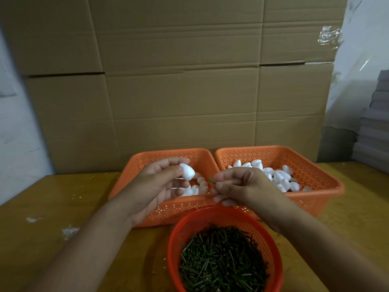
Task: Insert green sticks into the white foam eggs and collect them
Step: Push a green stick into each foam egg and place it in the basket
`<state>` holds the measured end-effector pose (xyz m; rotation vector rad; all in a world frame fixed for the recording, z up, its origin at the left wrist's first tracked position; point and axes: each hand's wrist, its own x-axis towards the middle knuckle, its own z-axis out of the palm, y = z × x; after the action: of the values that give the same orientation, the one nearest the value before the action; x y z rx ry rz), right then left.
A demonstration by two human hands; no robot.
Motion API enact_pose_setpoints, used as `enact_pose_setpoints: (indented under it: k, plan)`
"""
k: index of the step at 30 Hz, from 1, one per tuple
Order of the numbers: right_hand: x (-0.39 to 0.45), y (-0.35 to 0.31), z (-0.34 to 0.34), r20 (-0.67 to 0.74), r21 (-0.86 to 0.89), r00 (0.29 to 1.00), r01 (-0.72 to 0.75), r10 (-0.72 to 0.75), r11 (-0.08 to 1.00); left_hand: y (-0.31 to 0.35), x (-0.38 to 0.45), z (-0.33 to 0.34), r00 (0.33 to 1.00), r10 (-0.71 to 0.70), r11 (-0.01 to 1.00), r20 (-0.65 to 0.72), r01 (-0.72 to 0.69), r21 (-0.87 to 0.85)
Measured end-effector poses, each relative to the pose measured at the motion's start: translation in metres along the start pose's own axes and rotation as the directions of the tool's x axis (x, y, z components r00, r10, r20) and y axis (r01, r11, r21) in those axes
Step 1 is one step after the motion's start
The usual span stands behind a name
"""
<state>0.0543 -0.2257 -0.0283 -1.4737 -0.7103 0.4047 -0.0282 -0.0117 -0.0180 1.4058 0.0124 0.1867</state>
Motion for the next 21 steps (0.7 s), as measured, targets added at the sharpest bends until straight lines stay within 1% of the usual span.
enact_pose_setpoints:
  k: [3, 7, 11, 14, 17, 21]
  plan:
    - [0.0012, 0.0001, 0.0005, -0.063, -0.039, 0.997, 0.038, -0.041, 0.998, -0.0003, 0.0001, 0.0006, 1.000, -0.006, 0.999, 0.016, 0.007, -0.053]
    - [0.0012, 0.0010, 0.0022, -0.079, -0.112, 0.990, 0.105, -0.114, 0.988, -0.0004, -0.0002, 0.0015, 1.000, -0.010, 0.998, 0.004, 0.010, -0.068]
    - [0.0014, 0.0016, 0.0038, -0.098, -0.084, 0.989, 0.103, -0.111, 0.991, 0.0003, -0.0003, 0.0020, 1.000, -0.010, 0.997, 0.007, 0.010, -0.082]
    - [0.0013, 0.0010, 0.0046, -0.113, -0.057, 0.989, 0.089, -0.095, 0.994, 0.0004, -0.0007, 0.0026, 1.000, -0.010, 0.997, 0.001, 0.010, -0.072]
    - [0.0011, -0.0016, 0.0042, -0.124, -0.124, 0.985, 0.101, -0.117, 0.987, 0.0004, -0.0014, 0.0032, 1.000, -0.009, 0.999, 0.007, 0.010, -0.048]
    - [0.0004, -0.0055, 0.0051, -0.132, -0.202, 0.982, 0.106, -0.134, 0.974, 0.0007, -0.0026, 0.0038, 0.999, -0.010, 1.000, 0.049, 0.010, 0.014]
